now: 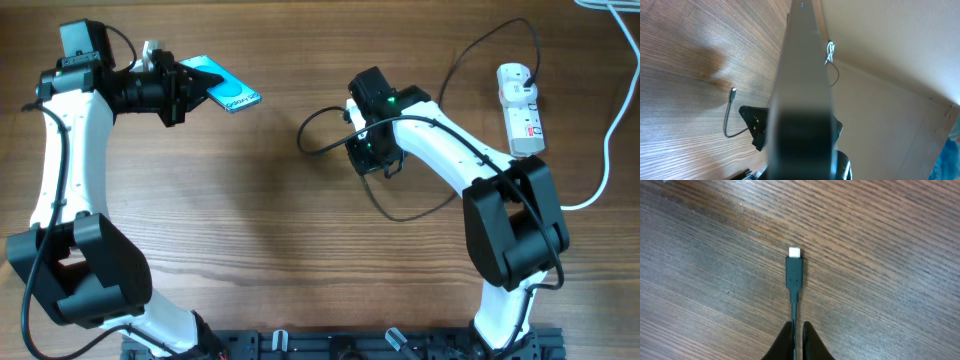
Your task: Plug charger to phone and switch on socket
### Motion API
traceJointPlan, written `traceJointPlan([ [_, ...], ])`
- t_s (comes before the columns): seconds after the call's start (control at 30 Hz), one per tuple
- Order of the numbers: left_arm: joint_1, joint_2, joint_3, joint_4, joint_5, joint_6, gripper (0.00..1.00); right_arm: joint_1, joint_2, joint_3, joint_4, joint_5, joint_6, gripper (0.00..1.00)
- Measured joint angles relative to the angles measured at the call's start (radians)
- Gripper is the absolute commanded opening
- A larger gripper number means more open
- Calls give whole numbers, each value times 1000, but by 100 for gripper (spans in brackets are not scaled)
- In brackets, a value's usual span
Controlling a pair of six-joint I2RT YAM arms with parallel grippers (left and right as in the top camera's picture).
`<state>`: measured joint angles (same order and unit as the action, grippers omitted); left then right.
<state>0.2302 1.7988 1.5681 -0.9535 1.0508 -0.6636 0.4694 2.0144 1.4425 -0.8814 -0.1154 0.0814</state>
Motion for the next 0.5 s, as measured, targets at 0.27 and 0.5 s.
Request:
traceJointPlan([
  [0.27,0,0,0,-4,2,16,4,3,0,-23,26,0,1,14],
  [0.5,0,0,0,-7,-10,16,4,27,0,-59,71,0,1,15],
])
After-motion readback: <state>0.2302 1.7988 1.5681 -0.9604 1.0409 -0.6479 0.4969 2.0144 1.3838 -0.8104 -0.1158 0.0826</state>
